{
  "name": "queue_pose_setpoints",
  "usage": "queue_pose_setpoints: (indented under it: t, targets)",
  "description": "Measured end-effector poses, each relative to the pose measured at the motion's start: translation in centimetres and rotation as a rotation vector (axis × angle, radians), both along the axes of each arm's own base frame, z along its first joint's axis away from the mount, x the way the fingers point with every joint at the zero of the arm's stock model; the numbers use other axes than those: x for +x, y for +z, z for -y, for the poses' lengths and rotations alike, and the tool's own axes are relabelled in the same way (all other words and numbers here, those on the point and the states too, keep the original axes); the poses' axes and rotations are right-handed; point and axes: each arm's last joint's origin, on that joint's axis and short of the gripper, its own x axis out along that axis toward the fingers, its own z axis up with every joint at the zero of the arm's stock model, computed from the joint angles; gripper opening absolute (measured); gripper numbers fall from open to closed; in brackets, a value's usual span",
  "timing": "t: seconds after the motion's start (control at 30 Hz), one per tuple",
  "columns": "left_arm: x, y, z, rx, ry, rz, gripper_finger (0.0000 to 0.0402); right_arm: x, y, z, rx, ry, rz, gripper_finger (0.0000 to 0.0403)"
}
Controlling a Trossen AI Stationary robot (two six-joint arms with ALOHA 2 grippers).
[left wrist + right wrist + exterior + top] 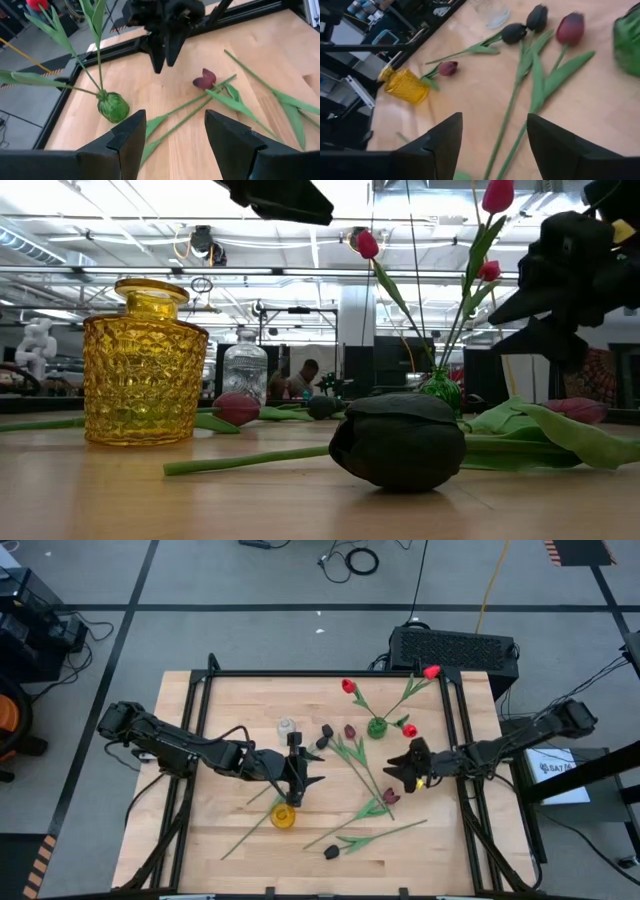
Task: Sort flowers into vase by color
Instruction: Put the top dark red tulip into the transparent vase
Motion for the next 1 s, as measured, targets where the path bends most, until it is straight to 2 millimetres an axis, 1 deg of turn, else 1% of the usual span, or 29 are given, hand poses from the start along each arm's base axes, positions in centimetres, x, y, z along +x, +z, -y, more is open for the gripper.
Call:
queue_pose_setpoints:
  t: [0.17,0.33,0.57,0.67,0.73,0.87,1.0]
  targets:
    - [0.0,0.0,-0.2,-0.012,0.011,0.002,0.0210,0.6,-0.5,-0.9,0.000,-0.019,-0.052,0.0195]
    - [0.0,0.0,-0.2,-0.011,0.012,0.001,0.0210,1.5,-1.1,-1.4,-0.053,-0.077,-0.107,0.0181]
    - [0.0,0.0,-0.2,-0.009,0.013,-0.003,0.0210,3.8,-1.4,-2.5,-0.071,-0.072,-0.050,0.0161]
    - [0.0,0.0,-0.2,-0.008,0.014,-0.003,0.0210,4.8,-1.5,-3.0,-0.019,-0.102,0.004,0.0162]
    - [0.0,0.0,-0.2,-0.008,0.013,-0.003,0.0210,5.5,-1.4,-3.3,-0.018,-0.108,0.015,0.0166]
    - [0.0,0.0,-0.1,-0.008,0.013,-0.003,0.0210,6.3,-2.2,-3.6,-0.045,-0.108,-0.033,0.0177]
    - [0.0,-0.1,-0.1,-0.008,0.013,-0.005,0.0210,6.5,-3.0,-3.7,-0.105,-0.086,-0.081,0.0193]
